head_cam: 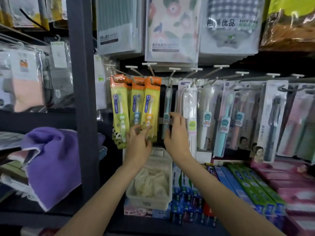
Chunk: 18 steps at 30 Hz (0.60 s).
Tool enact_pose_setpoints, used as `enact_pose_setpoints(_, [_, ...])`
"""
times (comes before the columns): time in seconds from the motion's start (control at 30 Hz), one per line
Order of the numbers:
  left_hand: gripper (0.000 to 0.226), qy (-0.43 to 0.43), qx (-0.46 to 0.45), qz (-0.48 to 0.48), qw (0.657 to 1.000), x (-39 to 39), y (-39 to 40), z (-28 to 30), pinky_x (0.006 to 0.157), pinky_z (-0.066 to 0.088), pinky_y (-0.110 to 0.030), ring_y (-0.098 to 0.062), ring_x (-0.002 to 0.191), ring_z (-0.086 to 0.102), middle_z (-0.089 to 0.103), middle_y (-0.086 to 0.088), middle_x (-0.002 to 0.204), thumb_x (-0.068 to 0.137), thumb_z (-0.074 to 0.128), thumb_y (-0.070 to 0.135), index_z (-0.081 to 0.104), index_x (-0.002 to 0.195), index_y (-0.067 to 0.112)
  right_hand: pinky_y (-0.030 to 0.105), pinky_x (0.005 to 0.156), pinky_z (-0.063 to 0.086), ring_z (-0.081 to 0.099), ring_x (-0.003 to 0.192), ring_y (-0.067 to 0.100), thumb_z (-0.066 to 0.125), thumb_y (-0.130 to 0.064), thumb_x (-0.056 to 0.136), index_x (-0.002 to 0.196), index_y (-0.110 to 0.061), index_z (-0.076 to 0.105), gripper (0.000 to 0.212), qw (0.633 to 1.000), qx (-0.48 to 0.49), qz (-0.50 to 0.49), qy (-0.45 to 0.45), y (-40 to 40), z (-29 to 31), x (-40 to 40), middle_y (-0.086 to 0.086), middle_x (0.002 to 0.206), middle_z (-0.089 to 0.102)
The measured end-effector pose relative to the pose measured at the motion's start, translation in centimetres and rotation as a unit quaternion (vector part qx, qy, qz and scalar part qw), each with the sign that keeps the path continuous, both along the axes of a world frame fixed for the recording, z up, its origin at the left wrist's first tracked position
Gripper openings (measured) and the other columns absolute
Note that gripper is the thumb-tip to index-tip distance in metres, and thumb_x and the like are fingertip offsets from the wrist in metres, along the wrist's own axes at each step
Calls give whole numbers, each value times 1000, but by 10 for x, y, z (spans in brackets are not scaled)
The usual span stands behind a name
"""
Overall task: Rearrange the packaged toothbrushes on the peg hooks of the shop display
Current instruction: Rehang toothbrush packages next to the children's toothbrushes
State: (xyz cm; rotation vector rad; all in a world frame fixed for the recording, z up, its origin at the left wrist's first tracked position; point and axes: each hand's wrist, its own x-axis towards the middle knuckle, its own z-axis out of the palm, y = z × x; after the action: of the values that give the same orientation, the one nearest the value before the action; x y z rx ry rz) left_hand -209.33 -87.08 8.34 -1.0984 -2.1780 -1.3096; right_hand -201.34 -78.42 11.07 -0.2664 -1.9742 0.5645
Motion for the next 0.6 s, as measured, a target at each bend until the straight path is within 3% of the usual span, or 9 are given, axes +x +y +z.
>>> enact_pose_setpoints(0.07, [45, 16, 35, -2, 999, 4, 0, -1, 101, 24, -17, -22, 128, 32, 35, -8, 130, 83, 50, -7, 57, 122, 16, -6, 92, 19, 37, 113, 11, 45, 12, 85, 126, 0, 44, 43, 994, 83, -20, 69, 2, -2, 24, 14, 129, 38])
enact_pose_setpoints(0.13, [39, 31, 76, -2, 997, 11, 2, 1, 92, 25, -9, -19, 117, 42, 40, -6, 122, 82, 51, -8, 61, 114, 13, 0, 96, 21, 35, 113, 10, 54, 7, 83, 123, 0, 45, 42, 987, 95, -79, 107, 15, -3, 37, 15, 125, 40])
enact_pose_setpoints(0.2, [35, 28, 89, -14, 996, 19, 7, 6, 83, 30, -10, -18, 104, 49, 42, -5, 120, 84, 50, -7, 60, 112, 12, 18, 100, 33, 38, 115, 19, 66, -7, 82, 127, -2, 41, 52, 991, 14, -110, 79, 31, -5, 39, 14, 125, 39])
enact_pose_setpoints(0.27, [34, 26, 76, -28, 996, 27, 12, 10, 77, 30, -11, -11, 96, 48, 42, -5, 121, 86, 49, -3, 58, 115, 12, 31, 93, 44, 46, 111, 20, 70, -20, 81, 131, -6, 34, 64, 991, -121, -57, 11, 39, -6, 38, 10, 122, 45])
enact_pose_setpoints(0.33, [34, 19, 61, -55, 996, 34, 18, 13, 77, 32, -12, -8, 97, 47, 43, -3, 123, 89, 49, 1, 55, 120, 13, 24, 79, 48, 55, 100, 18, 70, -22, 81, 129, -9, 36, 60, 978, -209, 8, -26, 41, -10, 36, 6, 110, 55])
enact_pose_setpoints(0.4, [36, -13, 57, -98, 993, 40, 23, 16, 87, 37, -18, -13, 109, 49, 46, -3, 127, 91, 51, 8, 50, 126, 15, 11, 67, 46, 58, 88, 12, 68, -21, 83, 122, -9, 43, 48, 975, -213, 36, -52, 40, -18, 38, 2, 99, 59])
enact_pose_setpoints(0.5, [47, -118, 35, -149, 981, 47, 32, 23, 98, 41, -31, -18, 118, 49, 50, -3, 130, 90, 57, 20, 41, 134, 13, 12, 67, 48, 60, 86, 13, 68, -20, 83, 122, -10, 46, 46, 976, -163, 84, -119, 35, -27, 48, -2, 95, 62])
enact_pose_setpoints(0.6, [49, -151, 16, -135, 979, 54, 40, 26, 92, 44, -31, -18, 110, 53, 56, -1, 117, 88, 61, 17, 40, 132, 12, 8, 72, 46, 55, 86, 9, 65, -15, 85, 124, -9, 48, 43, 983, -114, 59, -129, 39, -29, 66, -6, 94, 56])
